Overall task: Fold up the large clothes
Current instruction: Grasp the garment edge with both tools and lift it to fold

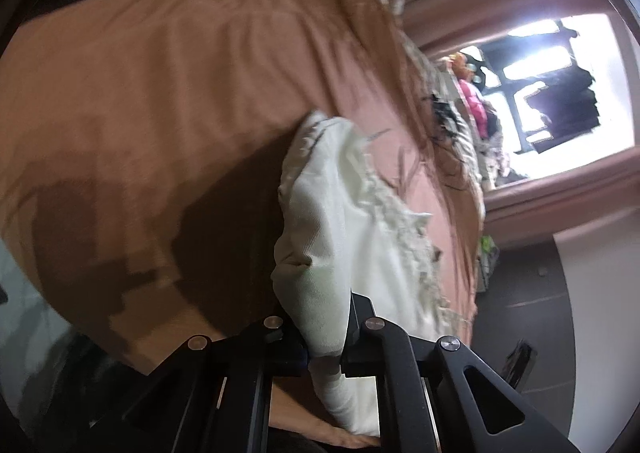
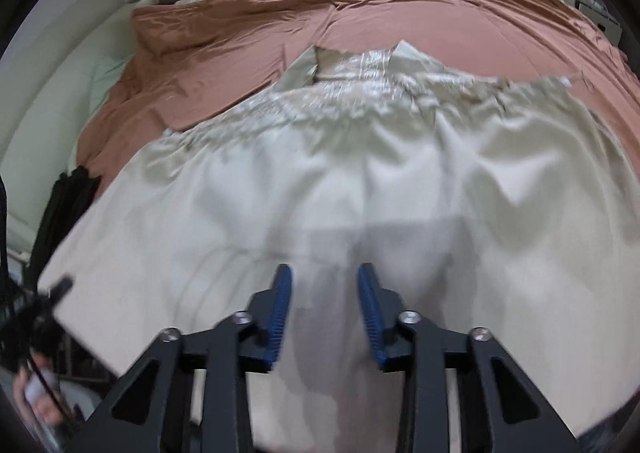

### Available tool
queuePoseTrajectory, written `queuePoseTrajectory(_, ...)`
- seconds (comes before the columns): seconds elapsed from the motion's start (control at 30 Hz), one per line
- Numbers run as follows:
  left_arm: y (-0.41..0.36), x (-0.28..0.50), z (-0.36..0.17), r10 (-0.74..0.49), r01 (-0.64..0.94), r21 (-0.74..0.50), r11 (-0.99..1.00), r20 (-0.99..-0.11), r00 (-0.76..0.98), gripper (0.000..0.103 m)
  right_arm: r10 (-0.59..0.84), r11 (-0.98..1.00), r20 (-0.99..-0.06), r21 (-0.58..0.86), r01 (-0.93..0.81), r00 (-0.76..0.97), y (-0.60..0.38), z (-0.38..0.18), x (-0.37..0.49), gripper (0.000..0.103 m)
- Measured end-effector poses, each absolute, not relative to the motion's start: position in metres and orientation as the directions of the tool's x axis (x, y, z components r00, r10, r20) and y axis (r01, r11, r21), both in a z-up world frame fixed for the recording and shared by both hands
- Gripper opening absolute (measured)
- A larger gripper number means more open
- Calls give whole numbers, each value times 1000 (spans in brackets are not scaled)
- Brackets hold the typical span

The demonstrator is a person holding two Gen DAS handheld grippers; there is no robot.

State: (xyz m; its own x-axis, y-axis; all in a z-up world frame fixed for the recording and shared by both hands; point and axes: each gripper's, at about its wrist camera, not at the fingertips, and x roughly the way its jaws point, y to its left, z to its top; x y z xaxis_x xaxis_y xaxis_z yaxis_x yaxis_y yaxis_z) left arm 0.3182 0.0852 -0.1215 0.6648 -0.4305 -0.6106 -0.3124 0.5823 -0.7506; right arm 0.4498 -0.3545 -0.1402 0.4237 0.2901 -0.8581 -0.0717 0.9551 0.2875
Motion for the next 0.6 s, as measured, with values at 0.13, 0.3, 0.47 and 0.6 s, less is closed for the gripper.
queuePoseTrajectory(0.13,69,321,-94,-448,-250,-759,602,-580,680,9,316,947,-856,310,-83,409,-350,-146,414,28)
queuePoseTrajectory(0.3,48,325,-61,-466,-177,-755,632,-552,691,9,339,940,-860,327,-98,382,-343,-163,385,21)
queuePoseTrajectory(0.47,23,329,-32,-483,-111,-743,660,-533,694,9,366,929,-860,361,-84,355,-343,-181,368,17)
queuePoseTrajectory(0.6,-4,333,-8,-505,-53,-727,685,-526,685,9,388,918,-849,392,-65,358,-345,-193,363,16)
